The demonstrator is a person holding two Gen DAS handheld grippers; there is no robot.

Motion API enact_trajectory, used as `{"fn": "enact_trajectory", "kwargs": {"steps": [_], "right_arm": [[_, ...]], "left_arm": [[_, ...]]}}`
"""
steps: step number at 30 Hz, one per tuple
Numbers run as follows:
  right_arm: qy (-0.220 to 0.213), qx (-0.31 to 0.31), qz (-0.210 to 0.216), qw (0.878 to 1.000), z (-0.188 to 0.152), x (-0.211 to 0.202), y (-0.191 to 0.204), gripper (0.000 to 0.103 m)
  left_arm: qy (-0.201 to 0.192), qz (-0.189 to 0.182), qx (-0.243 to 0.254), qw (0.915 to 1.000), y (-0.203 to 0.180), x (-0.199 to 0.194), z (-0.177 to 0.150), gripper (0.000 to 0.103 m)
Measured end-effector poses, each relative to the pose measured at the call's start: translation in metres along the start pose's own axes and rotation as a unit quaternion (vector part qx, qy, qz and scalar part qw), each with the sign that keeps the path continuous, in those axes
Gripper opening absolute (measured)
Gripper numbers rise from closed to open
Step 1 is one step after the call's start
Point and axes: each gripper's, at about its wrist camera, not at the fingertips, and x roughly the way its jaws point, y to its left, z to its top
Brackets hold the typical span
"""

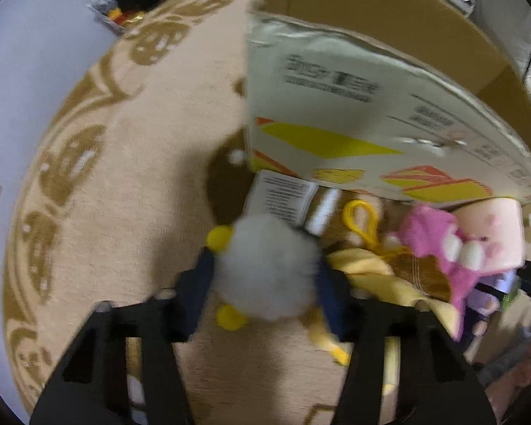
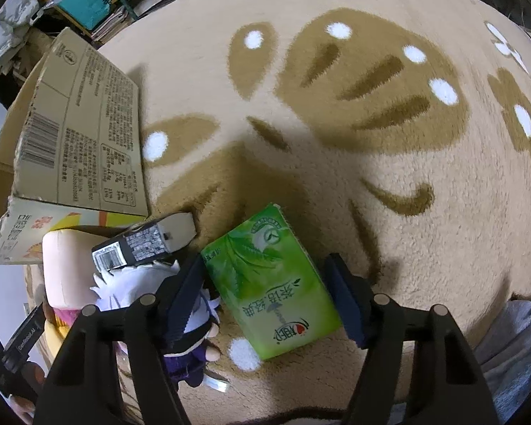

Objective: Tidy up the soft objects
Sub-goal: 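Grasp white pompom chick with left tool while right tool grasps green tissue pack, then carry chick and tissue pack into the box and open both tools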

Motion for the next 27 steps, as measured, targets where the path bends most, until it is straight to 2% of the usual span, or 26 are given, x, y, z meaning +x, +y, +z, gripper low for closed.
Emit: {"fn": "enact_trajectory", "kwargs": {"steps": [3,9,15,20,24,27], "right_arm": [[-0.008,-0.011,0.003,1.0,-0.006,-0.004,0.008,0.072],[-0.037,-0.03,0.023,0.999,-0.012,-0.019,0.025,0.071],[-0.073,-0.053,0.051,0.995,-0.016,-0.035,0.032,0.07],[-0.131,-0.074,0.073,0.986,-0.025,-0.063,0.038,0.069],[-0.176,-0.096,0.093,0.975,-0.03,-0.082,0.041,0.069],[-0.205,-0.114,0.113,0.966,-0.037,-0.098,0.04,0.069]], "left_arm": [[-0.006,-0.005,0.008,0.9999,-0.005,-0.002,-0.003,0.034],[-0.02,0.007,0.002,0.9998,-0.011,-0.012,-0.009,0.031],[-0.054,0.015,-0.021,0.9982,-0.006,-0.037,-0.019,0.031],[-0.123,0.02,-0.007,0.9922,-0.012,-0.077,-0.039,0.031],[-0.2,0.02,0.016,0.9795,-0.026,-0.116,-0.057,0.031],[-0.239,0.02,0.024,0.9704,-0.026,-0.131,-0.059,0.031]]}}
